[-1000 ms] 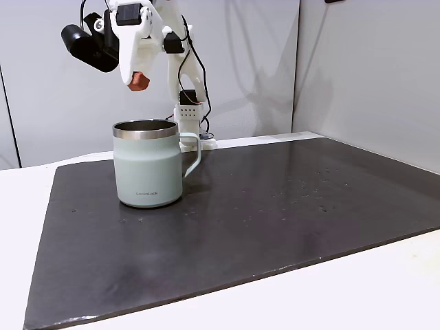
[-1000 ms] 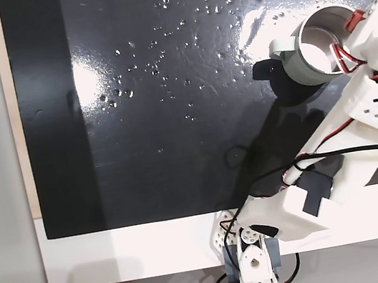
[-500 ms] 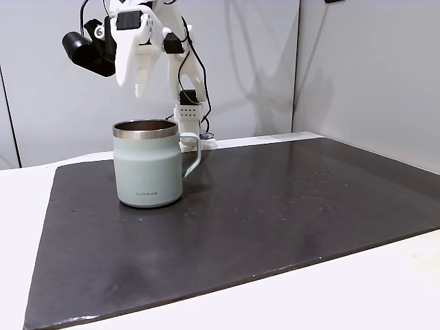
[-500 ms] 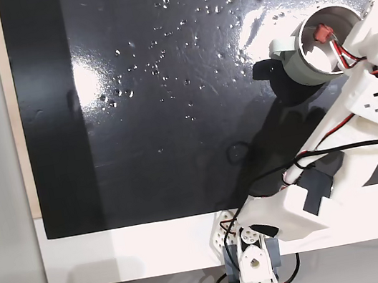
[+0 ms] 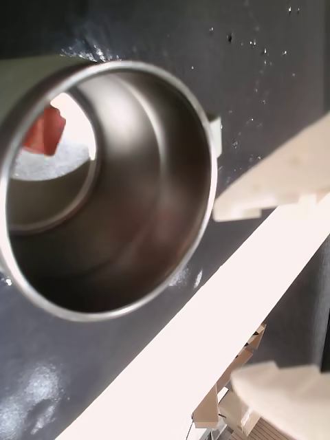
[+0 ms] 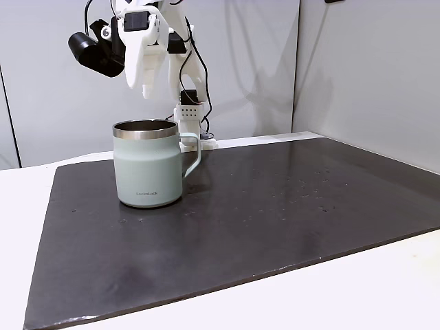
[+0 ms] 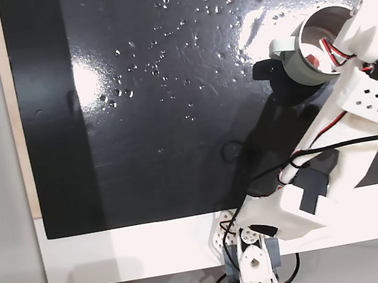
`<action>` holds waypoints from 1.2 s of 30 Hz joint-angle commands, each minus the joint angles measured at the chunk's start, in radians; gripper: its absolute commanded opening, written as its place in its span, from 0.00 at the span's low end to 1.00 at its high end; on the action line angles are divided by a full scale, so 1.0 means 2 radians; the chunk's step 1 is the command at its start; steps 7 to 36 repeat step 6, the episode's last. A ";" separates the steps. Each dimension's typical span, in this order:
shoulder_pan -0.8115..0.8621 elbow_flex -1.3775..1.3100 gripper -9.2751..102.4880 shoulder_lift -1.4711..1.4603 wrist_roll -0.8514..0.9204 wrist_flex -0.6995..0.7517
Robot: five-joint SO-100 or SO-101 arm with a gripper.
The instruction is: Grasp a cube and put it in the cup.
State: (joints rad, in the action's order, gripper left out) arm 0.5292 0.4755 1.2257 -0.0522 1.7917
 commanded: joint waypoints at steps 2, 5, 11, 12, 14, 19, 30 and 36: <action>-0.011 0.005 0.28 0.035 -0.006 0.003; -0.015 0.008 0.28 0.043 -0.008 0.003; -0.016 0.009 0.28 0.046 -0.009 0.004; -0.016 0.009 0.28 0.046 -0.009 0.004; -0.016 0.009 0.28 0.046 -0.009 0.004; -0.016 0.009 0.28 0.046 -0.009 0.004; -0.016 0.009 0.28 0.046 -0.009 0.004; -0.016 0.009 0.28 0.046 -0.009 0.004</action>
